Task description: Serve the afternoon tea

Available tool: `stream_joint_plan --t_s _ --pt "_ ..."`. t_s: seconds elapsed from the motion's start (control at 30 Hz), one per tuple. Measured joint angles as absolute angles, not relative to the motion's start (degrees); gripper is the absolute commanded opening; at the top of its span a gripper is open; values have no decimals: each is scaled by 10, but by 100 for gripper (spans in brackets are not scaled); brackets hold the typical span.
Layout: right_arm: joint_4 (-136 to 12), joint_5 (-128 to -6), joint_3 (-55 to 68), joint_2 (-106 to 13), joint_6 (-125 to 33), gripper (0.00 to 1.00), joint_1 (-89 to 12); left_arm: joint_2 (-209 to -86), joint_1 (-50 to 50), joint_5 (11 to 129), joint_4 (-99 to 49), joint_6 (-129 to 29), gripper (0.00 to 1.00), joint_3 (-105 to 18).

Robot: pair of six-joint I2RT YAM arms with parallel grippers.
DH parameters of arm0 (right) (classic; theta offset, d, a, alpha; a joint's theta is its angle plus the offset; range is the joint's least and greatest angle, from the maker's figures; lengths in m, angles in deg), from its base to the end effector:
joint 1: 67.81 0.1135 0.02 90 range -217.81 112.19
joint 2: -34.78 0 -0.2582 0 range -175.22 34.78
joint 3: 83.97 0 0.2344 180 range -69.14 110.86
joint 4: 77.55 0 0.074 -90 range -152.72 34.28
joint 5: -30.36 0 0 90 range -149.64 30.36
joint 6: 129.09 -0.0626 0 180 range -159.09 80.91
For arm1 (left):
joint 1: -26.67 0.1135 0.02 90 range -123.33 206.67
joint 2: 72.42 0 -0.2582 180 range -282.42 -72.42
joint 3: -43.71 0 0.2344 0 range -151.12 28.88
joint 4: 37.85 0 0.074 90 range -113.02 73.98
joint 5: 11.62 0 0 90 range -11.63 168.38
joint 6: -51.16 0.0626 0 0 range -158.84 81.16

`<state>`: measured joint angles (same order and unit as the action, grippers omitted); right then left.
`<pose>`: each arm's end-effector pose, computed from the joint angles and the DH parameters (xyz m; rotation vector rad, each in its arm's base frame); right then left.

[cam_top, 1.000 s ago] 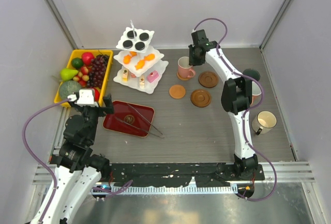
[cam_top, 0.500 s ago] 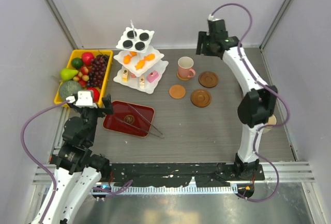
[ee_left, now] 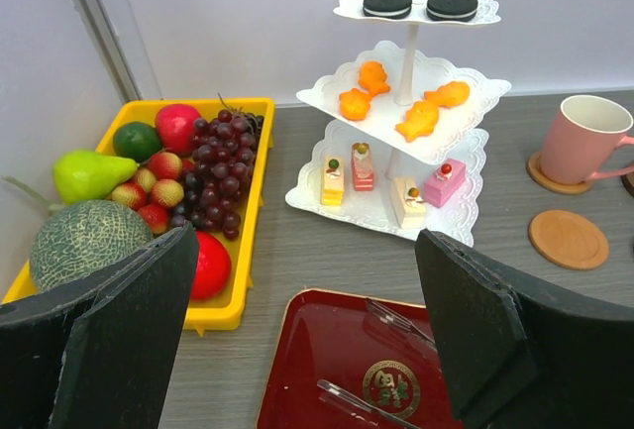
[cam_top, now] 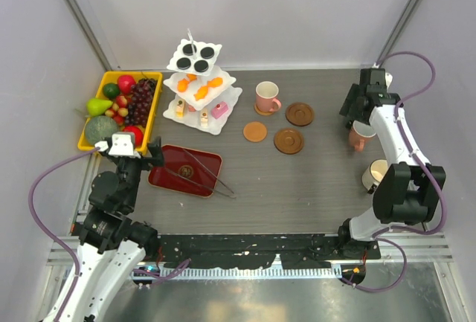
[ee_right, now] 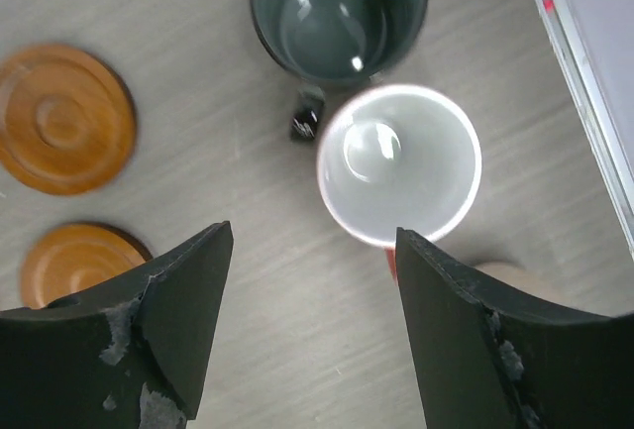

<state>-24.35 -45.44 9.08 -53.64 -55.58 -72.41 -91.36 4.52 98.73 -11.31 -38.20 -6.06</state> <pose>0.3333 -0.0422 0.2895 0.5484 2.3305 -0.2026 0.1095 -0.0211 0.3274 0.0117 1.5007 -0.0366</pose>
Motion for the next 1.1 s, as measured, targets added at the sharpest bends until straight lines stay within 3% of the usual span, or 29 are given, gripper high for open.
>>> stream_joint_plan --t_s 0.37,0.67,0.9,1.1 --pt "-261 -435 -66 -432 -577 72 -765 -909 25 988 -120 -382 99 -57" --pt "-303 -454 -132 -458 -583 65 -788 -904 19 988 -121 -381 99 -56" --pt "-346 -464 -136 -494 -583 49 -789 -903 19 988 -121 -381 99 -54" --pt "-359 -470 -140 -511 -578 25 -789 -903 19 989 -125 -380 99 -51"
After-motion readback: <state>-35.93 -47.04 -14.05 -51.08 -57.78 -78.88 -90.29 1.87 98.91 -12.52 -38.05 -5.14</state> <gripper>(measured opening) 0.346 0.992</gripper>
